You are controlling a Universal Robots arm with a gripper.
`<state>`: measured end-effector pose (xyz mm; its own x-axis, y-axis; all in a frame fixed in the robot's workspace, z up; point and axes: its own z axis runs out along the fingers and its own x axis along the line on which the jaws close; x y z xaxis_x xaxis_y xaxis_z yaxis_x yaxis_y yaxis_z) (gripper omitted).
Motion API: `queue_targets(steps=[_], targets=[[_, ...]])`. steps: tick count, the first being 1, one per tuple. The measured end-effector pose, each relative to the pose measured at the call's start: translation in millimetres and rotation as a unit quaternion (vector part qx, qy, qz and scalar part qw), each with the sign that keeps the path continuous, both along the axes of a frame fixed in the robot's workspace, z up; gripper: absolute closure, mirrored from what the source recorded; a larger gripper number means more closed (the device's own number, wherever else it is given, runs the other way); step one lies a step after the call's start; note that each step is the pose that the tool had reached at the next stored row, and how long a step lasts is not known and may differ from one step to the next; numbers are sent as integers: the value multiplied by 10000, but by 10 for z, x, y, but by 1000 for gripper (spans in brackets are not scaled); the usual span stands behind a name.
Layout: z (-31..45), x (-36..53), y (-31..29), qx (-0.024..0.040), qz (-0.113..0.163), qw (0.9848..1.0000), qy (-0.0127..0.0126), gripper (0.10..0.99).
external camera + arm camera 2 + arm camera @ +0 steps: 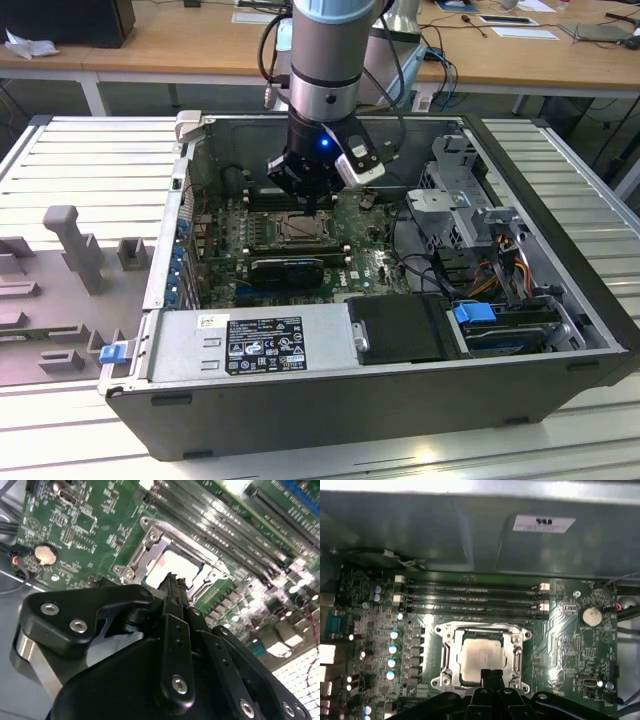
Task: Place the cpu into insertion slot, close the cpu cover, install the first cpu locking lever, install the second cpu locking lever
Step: 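Install the second cpu locking lever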
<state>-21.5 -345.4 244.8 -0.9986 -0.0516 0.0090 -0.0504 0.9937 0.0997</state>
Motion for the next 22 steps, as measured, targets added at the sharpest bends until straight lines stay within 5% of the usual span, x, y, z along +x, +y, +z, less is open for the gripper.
queue_targets(steps=[8, 22], targets=[[-30, 0, -266, 16, 9, 10000, 0, 980], [-134, -346, -354, 80, 141, 9999, 0, 980]])
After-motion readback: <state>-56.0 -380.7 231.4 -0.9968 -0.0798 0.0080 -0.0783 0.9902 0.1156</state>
